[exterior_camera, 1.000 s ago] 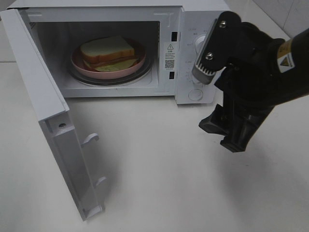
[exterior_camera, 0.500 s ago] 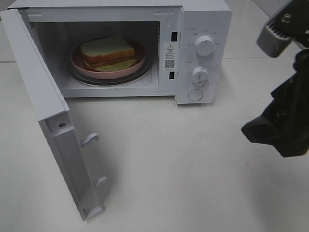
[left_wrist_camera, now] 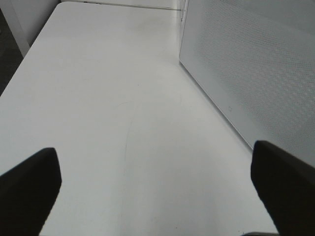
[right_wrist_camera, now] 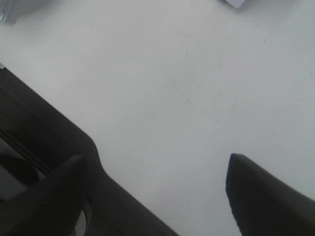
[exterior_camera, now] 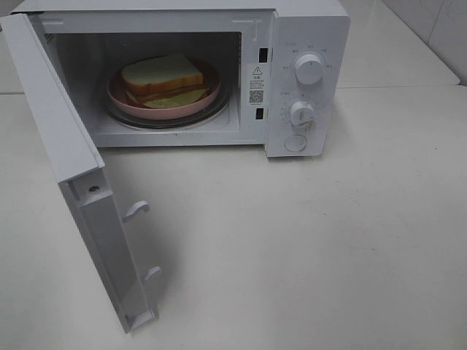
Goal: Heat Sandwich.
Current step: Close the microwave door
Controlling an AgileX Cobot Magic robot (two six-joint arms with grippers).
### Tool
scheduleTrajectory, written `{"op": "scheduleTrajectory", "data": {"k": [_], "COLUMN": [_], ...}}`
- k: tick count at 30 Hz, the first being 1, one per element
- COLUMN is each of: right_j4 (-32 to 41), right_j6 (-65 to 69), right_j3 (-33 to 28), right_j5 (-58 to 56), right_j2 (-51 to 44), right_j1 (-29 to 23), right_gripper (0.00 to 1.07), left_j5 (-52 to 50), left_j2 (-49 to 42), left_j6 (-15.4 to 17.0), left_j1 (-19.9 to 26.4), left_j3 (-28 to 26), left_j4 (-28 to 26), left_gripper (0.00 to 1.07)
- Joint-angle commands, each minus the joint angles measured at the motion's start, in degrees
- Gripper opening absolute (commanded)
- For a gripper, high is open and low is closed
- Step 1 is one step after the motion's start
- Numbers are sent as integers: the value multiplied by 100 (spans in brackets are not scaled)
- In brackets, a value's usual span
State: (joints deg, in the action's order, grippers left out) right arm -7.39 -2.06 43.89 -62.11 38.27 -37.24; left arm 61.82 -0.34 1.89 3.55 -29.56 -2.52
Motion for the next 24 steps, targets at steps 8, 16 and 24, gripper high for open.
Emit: {"op": "scheduleTrajectory", "data": {"k": [8, 16, 24], "right_j4": [109, 120, 11], "right_j6": [344, 493, 470], "right_j3": [-40, -206, -739], "right_j5": [-882, -882, -659], "right_j2": [-1117, -1862, -2567], "right_j1": [-6, 470, 1564], "right_gripper": [76, 76, 76], "left_j5": [-57, -57, -57], "left_j2": [-103, -103, -103], "left_j6": [17, 17, 17], "left_j1": [17, 17, 17], "left_j3": [6, 6, 6], "left_j4": [-40, -40, -40], "left_gripper": [100, 100, 100]}}
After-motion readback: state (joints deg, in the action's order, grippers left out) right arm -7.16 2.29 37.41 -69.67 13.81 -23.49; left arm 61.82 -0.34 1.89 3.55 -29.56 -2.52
